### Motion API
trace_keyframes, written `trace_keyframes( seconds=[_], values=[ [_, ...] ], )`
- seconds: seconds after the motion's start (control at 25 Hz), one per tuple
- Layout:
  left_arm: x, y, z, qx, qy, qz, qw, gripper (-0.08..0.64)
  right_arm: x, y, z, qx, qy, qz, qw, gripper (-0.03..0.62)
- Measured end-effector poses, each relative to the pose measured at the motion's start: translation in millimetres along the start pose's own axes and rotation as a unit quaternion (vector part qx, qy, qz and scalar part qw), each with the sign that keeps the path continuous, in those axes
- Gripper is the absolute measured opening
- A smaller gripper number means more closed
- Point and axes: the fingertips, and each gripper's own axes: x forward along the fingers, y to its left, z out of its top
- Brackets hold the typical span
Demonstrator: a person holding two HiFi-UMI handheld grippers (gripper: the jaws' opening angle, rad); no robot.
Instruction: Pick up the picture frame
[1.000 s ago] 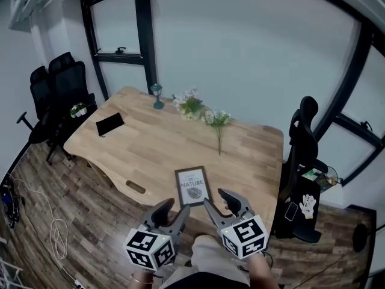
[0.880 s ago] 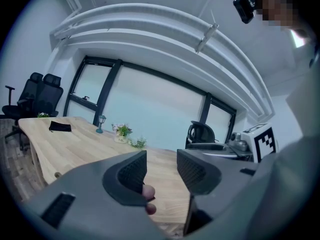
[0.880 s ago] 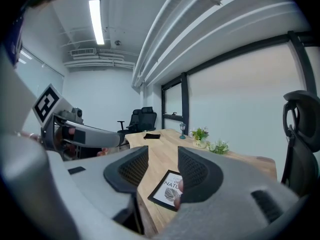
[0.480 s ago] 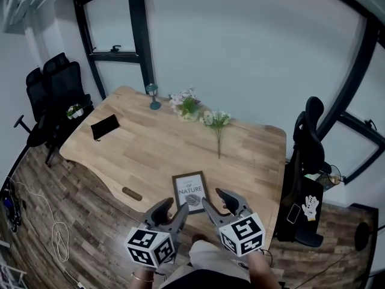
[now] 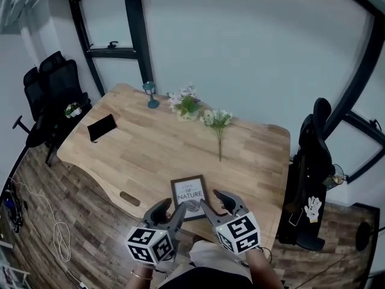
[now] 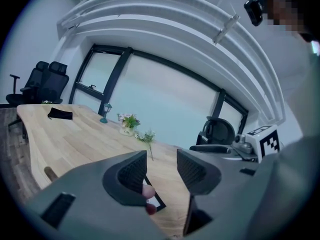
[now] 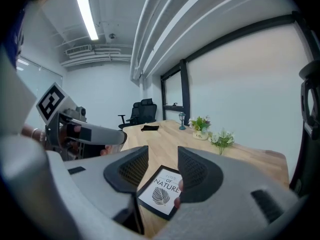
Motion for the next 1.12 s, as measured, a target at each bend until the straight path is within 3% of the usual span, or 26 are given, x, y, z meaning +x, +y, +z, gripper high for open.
trace_keyframes(
  seconds=[1.12],
  values=[
    [56.2, 58.2, -62.1, -0.04, 0.076, 0.054, 0.9948, 0.169, 75.4, -30.7, -69.3, -0.015, 0.098, 0.053, 0.994, 0.161]
  ],
)
